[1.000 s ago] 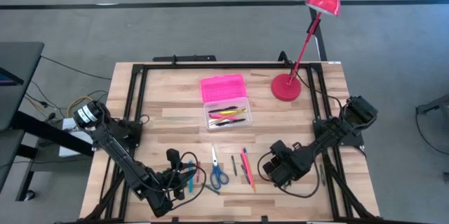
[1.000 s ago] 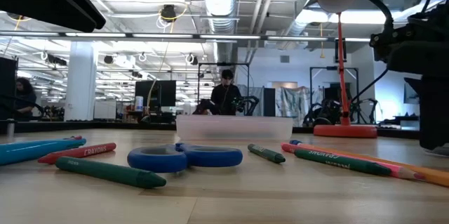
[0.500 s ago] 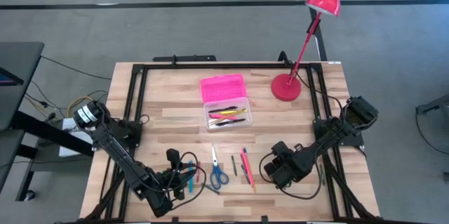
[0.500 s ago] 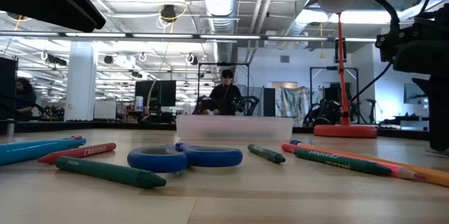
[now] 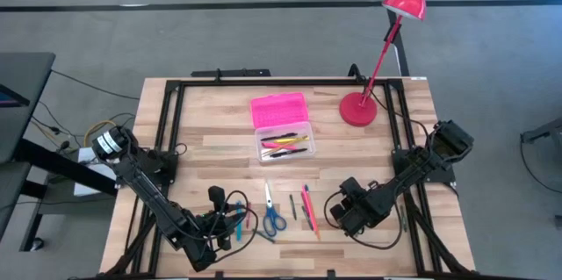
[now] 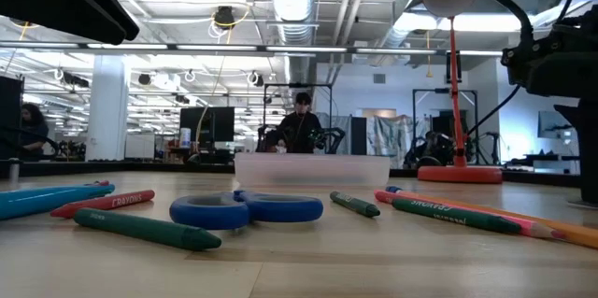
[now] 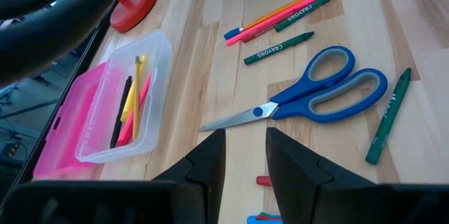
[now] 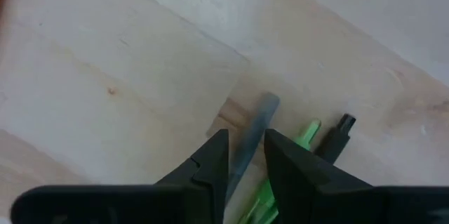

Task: Pick & place school supplies into a supply box
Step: Put the gray pen into the pink supply box

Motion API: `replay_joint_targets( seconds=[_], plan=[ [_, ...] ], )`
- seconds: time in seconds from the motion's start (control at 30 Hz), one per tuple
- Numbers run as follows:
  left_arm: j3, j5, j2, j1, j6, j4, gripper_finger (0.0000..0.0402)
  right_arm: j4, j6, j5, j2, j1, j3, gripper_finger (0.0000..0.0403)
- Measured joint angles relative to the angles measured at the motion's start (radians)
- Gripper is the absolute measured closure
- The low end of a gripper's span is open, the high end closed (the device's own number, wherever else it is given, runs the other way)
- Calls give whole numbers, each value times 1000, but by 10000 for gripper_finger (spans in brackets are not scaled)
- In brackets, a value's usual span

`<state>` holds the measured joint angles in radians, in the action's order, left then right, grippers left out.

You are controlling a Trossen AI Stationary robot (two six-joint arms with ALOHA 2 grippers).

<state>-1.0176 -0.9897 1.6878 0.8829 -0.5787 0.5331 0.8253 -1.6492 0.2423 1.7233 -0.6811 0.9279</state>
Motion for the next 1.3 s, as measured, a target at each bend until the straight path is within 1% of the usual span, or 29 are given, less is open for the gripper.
replay_joint_targets(
  seconds=[0.17,0.3,0.53,0.67,0.77,0.9,0.97,1.17,1.3],
  plan=[
    [0,0,0,0,-2,0,304,-1,0,-19,0,0,0,336],
    [0,0,0,0,-4,0,304,-9,0,-20,0,0,0,338],
    [0,7,0,0,-6,0,304,-31,50,-41,71,1,9,338],
    [0,10,0,0,-6,0,304,-29,51,-11,79,-2,10,338],
    [0,10,0,0,-5,0,304,-22,65,3,67,-1,22,348],
    [0,9,0,0,-5,5,304,-8,141,22,68,3,60,381],
    [0,9,0,0,-5,8,304,-55,180,52,72,11,84,393],
    [0,9,0,0,-5,10,303,-154,318,133,69,36,103,382],
    [0,8,0,0,-5,11,303,-173,421,179,69,50,124,395]
  ],
)
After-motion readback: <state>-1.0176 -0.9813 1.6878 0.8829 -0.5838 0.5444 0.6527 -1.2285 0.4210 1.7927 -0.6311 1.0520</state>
